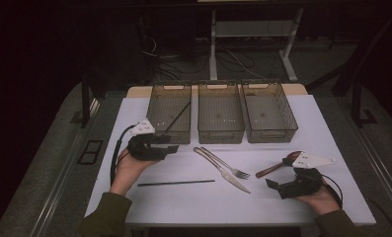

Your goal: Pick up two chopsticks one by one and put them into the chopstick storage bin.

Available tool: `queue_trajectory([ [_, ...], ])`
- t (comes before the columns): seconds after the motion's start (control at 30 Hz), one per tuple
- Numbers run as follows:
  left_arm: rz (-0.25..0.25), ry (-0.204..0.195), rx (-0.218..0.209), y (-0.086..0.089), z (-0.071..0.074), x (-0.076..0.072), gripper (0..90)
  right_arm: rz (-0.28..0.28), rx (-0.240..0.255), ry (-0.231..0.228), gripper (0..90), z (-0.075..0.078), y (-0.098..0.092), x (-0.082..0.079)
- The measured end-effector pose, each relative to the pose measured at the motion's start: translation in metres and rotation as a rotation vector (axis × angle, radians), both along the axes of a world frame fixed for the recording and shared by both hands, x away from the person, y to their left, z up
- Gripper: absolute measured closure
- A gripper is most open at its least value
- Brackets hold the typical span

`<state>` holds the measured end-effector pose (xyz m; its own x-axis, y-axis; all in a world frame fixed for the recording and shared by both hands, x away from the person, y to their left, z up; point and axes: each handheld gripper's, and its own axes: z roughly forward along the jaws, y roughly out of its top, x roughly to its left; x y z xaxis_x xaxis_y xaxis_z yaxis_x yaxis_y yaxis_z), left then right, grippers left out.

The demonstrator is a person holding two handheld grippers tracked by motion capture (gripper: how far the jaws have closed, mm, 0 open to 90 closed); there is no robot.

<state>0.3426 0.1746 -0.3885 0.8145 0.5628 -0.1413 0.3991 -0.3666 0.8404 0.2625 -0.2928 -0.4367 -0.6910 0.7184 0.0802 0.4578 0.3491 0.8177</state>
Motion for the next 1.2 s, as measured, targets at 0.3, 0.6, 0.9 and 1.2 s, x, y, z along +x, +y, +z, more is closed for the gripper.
queue_trajectory([
  [0.3, -0.166, 0.013, 0.031, -0.041, -0.023, -0.024, 55.4, 0.003, -0.003, 0.001, 0.4, 0.000, 0.000, 0.000],
  [0.6, -0.278, 0.042, 0.087, -0.078, -0.039, -0.027, 63.8, 0.008, -0.008, 0.002, 0.4, -0.001, 0.001, 0.000],
  [0.9, -0.340, 0.050, 0.136, -0.110, -0.052, -0.029, 73.0, 0.008, -0.011, 0.001, 0.4, -0.001, 0.001, 0.001],
  [1.2, -0.370, 0.033, 0.222, -0.127, -0.062, -0.028, 77.7, 0.008, -0.011, 0.000, 0.4, -0.001, 0.001, 0.001],
])
